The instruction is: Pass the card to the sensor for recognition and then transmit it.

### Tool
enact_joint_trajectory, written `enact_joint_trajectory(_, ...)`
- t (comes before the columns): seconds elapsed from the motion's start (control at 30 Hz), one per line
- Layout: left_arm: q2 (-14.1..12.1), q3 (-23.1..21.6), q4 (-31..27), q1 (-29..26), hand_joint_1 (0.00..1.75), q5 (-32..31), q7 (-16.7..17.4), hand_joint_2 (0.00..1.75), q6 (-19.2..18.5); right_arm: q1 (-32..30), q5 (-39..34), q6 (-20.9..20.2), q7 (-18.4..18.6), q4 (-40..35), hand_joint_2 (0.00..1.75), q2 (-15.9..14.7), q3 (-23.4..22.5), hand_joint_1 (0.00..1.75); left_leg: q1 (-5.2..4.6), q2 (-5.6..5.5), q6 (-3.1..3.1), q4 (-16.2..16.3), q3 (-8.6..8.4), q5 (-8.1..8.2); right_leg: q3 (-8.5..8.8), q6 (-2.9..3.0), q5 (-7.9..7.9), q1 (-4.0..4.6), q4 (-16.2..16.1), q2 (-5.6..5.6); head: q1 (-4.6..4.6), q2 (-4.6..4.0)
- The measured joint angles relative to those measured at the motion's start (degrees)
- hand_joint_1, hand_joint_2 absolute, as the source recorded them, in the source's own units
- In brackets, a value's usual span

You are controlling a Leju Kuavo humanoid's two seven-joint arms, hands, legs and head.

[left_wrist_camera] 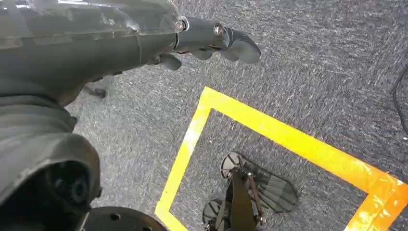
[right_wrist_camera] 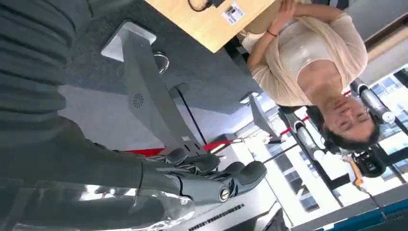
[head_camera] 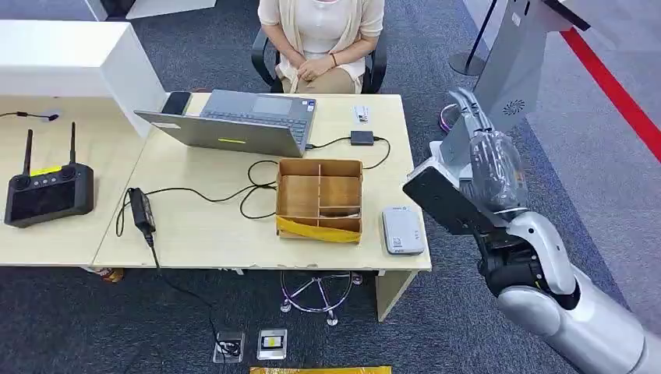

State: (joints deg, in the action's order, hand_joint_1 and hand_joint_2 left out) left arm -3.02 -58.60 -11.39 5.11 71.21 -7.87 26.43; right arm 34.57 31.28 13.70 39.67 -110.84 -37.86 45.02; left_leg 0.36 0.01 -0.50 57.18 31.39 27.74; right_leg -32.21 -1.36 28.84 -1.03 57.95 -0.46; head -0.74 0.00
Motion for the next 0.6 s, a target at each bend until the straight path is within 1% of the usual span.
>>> enact_joint_trajectory(0.13,0.00,0.00,0.00,0.03,0.00,0.02,-0.09,0.00,0.00,-0.03,-0.31,0.15,-0.68,-0.87,1.75,-0.65,0.85,0.00,0.01,0.01,0.00,0.00,0.00,0.00,-0.01,0.00,0.00,0.01,0.01,0.01,0.00,0.00)
enact_joint_trajectory(0.37,0.13,0.00,0.00,0.25,0.00,0.20,-0.41,0.00,0.04,-0.28,0.13,-1.00,-2.01,-1.14,1.75,-0.37,2.47,0.00,0.04,0.01,0.00,-0.02,0.03,0.00,0.00,0.01,0.01,0.05,0.01,0.00,0.00,0.00)
enact_joint_trajectory(0.47,0.17,0.00,0.00,0.27,0.00,0.20,-0.44,0.00,0.04,-0.96,0.96,-2.12,-2.73,-1.14,1.75,0.20,3.41,0.00,0.04,0.01,0.00,-0.02,0.04,0.00,0.00,0.01,0.01,0.04,0.01,0.00,0.00,0.00)
enact_joint_trajectory(0.6,0.17,0.00,0.00,0.33,0.00,-0.11,-0.44,0.00,0.04,-1.90,0.96,-3.65,-3.67,-0.90,1.75,1.71,4.94,0.00,0.04,0.01,0.00,-0.02,0.04,0.00,0.00,0.01,0.01,0.05,0.01,-0.01,0.00,0.00)
